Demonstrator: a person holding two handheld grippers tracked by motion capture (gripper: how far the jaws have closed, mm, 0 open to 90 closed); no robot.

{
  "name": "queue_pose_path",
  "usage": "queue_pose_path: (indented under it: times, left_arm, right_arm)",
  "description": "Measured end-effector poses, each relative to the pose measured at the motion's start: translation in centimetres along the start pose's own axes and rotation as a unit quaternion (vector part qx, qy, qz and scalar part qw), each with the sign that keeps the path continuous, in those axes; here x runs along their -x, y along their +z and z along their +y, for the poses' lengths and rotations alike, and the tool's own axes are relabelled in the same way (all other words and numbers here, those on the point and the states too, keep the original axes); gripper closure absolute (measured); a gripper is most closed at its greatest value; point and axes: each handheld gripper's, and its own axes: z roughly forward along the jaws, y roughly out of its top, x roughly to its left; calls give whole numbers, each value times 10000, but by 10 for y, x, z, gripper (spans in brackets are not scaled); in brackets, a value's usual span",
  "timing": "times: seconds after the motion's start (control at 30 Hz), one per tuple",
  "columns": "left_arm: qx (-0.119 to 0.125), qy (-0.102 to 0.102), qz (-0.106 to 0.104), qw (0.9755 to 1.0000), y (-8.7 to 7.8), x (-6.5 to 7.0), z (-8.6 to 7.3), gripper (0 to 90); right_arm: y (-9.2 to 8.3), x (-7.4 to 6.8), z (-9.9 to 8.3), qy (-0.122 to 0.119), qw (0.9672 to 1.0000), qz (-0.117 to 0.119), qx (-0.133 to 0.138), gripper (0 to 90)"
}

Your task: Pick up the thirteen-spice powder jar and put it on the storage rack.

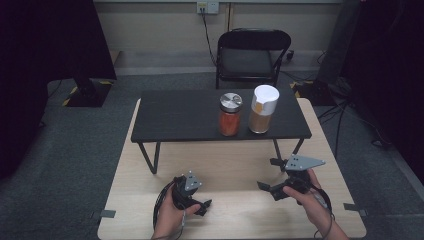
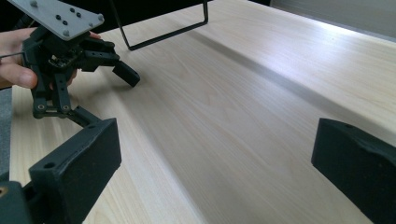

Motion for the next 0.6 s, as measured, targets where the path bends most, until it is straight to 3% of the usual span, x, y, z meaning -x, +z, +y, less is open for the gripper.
queue_pose_path:
  times: [0.6]
  left_arm:
    - [0, 0, 0, 10000, 0, 0, 0, 0]
  right_arm:
    - [2, 2, -15, 65, 9998, -69, -194, 6]
